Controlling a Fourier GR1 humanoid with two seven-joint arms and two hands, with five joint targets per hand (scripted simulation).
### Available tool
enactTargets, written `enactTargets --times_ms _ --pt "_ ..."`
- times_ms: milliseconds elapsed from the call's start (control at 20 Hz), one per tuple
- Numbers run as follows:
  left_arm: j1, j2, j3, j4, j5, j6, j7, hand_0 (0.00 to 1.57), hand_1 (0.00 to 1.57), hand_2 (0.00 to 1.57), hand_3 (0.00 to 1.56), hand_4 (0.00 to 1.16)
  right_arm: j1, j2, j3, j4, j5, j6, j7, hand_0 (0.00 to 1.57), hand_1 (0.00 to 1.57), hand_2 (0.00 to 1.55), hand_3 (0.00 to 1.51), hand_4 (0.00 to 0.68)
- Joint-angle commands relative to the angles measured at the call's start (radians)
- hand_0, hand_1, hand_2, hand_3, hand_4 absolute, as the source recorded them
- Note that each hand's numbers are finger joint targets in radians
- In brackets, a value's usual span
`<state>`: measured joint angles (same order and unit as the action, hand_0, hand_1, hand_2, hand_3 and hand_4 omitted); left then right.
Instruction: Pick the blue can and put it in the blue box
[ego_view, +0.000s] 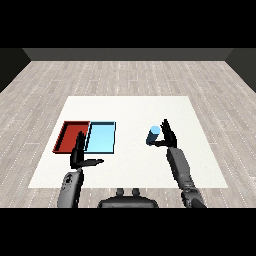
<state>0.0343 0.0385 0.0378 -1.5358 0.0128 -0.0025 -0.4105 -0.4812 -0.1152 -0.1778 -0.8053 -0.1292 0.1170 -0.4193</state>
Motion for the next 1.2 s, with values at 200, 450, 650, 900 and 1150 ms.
enactTargets --times_ms 200,450,650,900,1150 --pt "-0.002 -0.017 -0.024 -0.023 -0.038 0.038 0.015 0.0 0.0 0.0 0.0 0.0 -0.133 -0.005 -0.047 0.27 -0.009 -0.007 -0.098 0.0 0.0 0.0 0.0 0.0" --pt "0.038 0.037 0.041 -0.063 0.026 -0.014 0.007 0.0 0.0 0.0 0.0 0.0 -0.201 -0.002 -0.077 0.424 -0.025 0.028 -0.159 0.0 0.0 0.0 0.0 0.0" --pt "0.07 0.004 -0.009 -0.075 -0.021 0.011 -0.018 0.0 0.0 0.0 0.0 0.0 -0.224 -0.004 -0.08 0.484 -0.018 0.013 -0.197 0.0 0.0 0.0 0.0 0.0" --pt "0.005 0.002 0.001 -0.083 -0.017 0.035 0.054 0.0 0.0 0.0 0.0 0.0 -0.257 -0.023 -0.098 0.503 -0.052 0.06 -0.161 0.0 0.0 0.0 0.0 0.0" --pt "0.017 0.012 0.015 -0.055 0.028 -0.015 0.012 0.0 0.0 0.0 0.0 0.0 -0.215 0.027 -0.061 0.442 -0.036 0.027 -0.163 0.0 0.0 0.0 0.0 0.0"
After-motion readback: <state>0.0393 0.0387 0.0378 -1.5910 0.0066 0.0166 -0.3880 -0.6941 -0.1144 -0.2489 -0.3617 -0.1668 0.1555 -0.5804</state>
